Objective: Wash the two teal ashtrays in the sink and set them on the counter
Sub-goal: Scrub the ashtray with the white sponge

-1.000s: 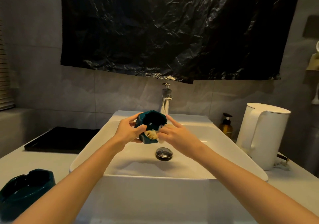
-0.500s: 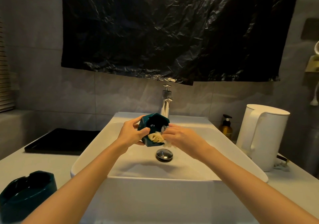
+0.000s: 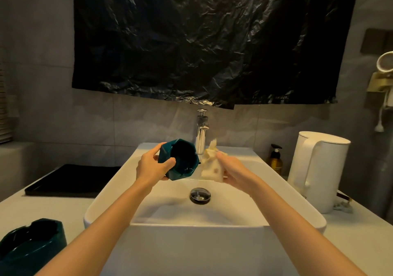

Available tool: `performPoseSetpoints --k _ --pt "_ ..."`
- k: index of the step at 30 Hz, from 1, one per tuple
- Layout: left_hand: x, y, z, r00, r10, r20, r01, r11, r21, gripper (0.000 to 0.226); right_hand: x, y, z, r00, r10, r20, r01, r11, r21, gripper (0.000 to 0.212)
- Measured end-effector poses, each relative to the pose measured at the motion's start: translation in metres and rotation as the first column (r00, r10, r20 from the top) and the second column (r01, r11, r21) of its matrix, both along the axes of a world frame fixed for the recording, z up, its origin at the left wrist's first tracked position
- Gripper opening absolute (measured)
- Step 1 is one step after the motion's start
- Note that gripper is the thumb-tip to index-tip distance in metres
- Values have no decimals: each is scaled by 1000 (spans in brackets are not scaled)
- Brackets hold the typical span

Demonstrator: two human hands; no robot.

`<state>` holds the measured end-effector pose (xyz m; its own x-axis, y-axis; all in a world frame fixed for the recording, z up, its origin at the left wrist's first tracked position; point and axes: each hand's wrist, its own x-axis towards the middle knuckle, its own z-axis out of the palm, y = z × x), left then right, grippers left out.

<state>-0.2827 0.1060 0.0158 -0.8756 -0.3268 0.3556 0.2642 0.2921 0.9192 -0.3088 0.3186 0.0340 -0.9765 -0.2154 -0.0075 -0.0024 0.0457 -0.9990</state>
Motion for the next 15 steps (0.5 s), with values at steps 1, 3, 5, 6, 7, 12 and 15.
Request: performPoseSetpoints --k 1,3,5,6,7,12,15 --pt "1 1 0 1000 -6 -4 6 1000 -22 54 0 -5 -2 998 50 48 -47 996 -71 23" --pt "3 3 0 1000 -5 -13 4 997 -73 55 -2 -13 -3 993 96 64 -90 991 -95 25" --pt "5 2 -1 1000 16 -23 -18 993 -117 56 -3 -20 -3 991 130 33 -128 991 -47 24" --pt "5 1 -1 999 22 -25 -26 991 -134 57 -3 -23 -3 989 149 10 -149 989 -9 22" --pt "5 1 -1 1000 19 -25 -22 989 -146 59 -4 -26 -4 986 167 -17 -166 985 37 21" --pt "8 5 -2 998 -65 -7 63 977 -202 65 -15 -34 -18 962 117 -245 -17 926 376 24" --pt "7 6 -3 995 -91 29 95 969 -230 67 -19 -36 -26 911 -5 -413 231 835 499 18"
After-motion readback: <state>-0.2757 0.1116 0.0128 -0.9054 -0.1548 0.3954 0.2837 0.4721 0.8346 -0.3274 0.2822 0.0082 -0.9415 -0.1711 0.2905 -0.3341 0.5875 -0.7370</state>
